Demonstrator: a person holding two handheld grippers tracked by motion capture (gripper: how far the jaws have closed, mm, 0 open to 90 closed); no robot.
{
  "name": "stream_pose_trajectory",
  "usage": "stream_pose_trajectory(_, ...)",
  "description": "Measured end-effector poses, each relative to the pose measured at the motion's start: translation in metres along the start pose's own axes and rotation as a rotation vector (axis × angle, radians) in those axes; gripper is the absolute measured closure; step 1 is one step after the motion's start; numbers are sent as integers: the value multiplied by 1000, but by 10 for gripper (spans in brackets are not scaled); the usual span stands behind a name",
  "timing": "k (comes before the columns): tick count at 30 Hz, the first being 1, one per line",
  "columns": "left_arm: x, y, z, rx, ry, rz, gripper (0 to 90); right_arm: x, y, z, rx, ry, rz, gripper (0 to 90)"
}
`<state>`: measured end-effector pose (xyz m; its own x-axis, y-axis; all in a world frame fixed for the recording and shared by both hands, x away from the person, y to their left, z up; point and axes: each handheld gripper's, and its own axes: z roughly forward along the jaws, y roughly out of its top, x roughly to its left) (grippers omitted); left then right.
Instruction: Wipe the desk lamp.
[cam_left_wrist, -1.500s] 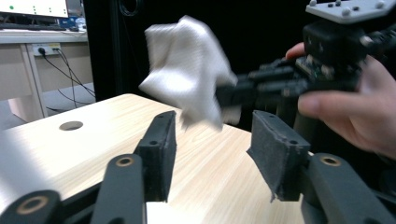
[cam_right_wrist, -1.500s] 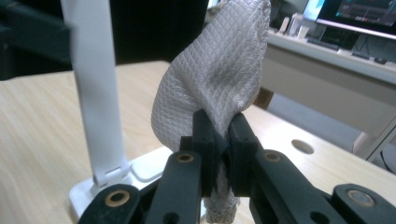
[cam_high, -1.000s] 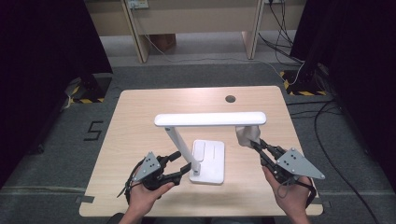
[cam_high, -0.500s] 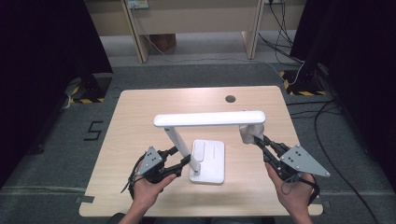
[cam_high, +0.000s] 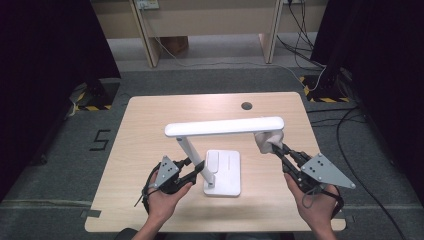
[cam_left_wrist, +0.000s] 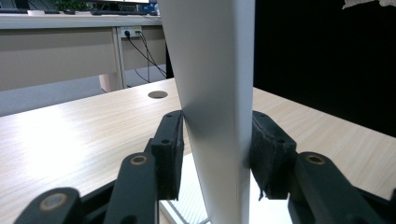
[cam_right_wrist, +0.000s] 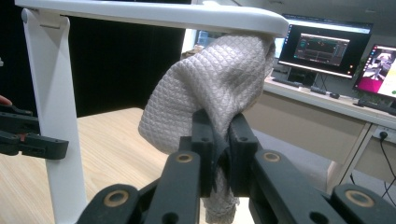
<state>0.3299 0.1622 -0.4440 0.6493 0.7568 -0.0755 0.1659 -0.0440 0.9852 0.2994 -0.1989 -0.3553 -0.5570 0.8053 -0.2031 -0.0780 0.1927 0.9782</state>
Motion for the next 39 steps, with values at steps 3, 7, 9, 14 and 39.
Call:
stream_pose_trajectory(3, 0, 1, 2, -14, 8, -5, 500, 1, 0, 0, 8, -4, 8, 844)
stream_pose_trajectory(7, 0, 3, 5, -16, 13, -1, 532, 1, -2, 1, 19, -3, 23, 844)
stream_pose_trajectory(9, -2, 4, 5, -1, 19, 10, 579, 1, -1, 2, 19, -1, 34, 844)
stream_pose_trajectory(14, -9, 5, 6, 18, 68, 36, 598, 0, 5, 1, 11, 5, 37, 844)
stream_pose_trajectory(39, -13, 7, 7, 39, 108, 49, 605, 12, 22, 13, -25, 101, 132, 844)
